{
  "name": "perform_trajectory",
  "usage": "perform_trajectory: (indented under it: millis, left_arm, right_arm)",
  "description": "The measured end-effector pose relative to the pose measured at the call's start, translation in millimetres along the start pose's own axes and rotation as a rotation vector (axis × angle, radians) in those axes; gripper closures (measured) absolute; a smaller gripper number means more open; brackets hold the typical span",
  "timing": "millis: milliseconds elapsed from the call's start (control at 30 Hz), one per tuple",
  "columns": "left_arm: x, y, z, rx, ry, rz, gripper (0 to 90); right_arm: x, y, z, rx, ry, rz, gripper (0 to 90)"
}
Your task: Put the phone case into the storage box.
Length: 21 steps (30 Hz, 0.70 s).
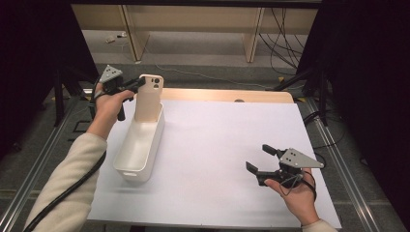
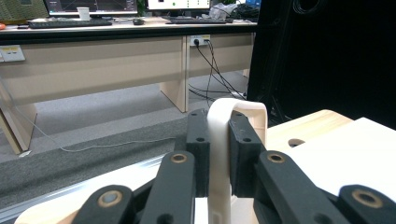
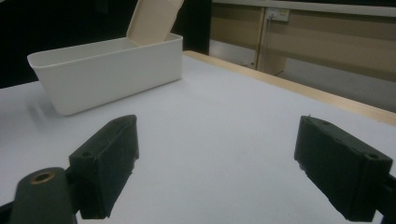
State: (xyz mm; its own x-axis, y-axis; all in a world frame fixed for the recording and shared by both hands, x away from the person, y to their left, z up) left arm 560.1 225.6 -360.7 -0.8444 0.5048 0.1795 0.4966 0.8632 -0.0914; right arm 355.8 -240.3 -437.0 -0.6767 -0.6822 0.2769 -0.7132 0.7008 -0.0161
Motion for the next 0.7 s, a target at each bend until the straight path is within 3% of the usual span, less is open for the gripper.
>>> perform_trajectory:
  millis: [133,200,700]
  left_arm:
    - [-1.7,0.1,0.8,-0.01,-0.001,0.002,80.9]
    - [-2.4,-0.8,2.0,0.006,0.008,0.006,80.9]
    - [-4.6,2.6,6.8,0.027,0.028,-0.02,80.8]
  right_arm:
    - [-0.7,-1.6,-0.2,0.022,-0.015,0.007,15.1]
    - [0.1,-0.1,0.2,0.002,-0.001,0.0,15.1]
    - [-0.2,0.3,0.5,0.0,0.002,-0.007,15.1]
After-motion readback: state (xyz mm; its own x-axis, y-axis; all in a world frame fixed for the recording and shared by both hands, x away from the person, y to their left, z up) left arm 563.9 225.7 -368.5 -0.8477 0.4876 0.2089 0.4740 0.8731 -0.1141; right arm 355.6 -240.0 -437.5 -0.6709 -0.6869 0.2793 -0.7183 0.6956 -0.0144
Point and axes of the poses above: each handheld gripper's, and its own axes: x roughly backward along the jaws, z roughly out of its underside, y roughly to its left, the point moved 3 cm from there along -x, roughly forward along the jaws, and after that the axes turned 2 degrees about x, right-handed, at the moved point
